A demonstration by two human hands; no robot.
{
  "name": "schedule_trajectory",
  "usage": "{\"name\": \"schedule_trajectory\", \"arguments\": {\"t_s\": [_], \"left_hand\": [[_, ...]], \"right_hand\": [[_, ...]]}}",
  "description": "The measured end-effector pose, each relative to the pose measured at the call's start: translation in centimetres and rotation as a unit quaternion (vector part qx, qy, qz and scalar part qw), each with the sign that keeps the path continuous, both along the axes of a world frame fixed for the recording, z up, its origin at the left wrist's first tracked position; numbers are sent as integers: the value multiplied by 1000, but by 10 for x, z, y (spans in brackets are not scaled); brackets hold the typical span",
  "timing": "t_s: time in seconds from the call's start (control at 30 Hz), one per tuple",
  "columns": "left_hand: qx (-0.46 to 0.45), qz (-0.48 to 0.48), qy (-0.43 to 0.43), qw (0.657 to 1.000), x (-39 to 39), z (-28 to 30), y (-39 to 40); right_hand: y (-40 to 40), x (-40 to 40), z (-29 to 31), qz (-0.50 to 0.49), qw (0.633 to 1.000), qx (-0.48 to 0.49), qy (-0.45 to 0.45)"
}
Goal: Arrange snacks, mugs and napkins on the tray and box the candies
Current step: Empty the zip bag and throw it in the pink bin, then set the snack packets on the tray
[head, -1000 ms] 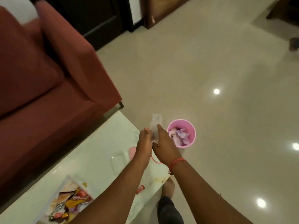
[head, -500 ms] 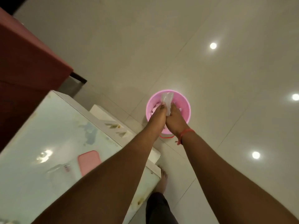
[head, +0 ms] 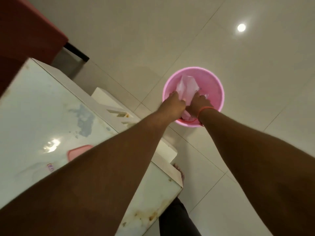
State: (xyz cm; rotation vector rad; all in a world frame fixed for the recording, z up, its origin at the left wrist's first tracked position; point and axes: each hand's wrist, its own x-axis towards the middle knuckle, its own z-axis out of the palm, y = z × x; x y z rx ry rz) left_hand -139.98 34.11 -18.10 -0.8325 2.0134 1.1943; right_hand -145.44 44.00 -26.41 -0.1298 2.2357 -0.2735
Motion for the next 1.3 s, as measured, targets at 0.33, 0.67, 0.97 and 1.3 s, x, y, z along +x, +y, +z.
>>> {"name": "schedule_trajectory", "arguments": {"t_s": [0.33,0.67,0.97,1.3], "left_hand": [[-142,-184,118,965,103,118,-71],[-341,-95,101,930,345,235,-210],[-337,53,-33,939,634,268,-278],[-77,560,-18,825,703,216,-251]], "right_hand": [[-24,64,143,95,981,18,167],[-176,294,276,312,910,-124,241],[-251,503,316,418,870,-174,193],[-290,587,287,494,837,-202,122]]}}
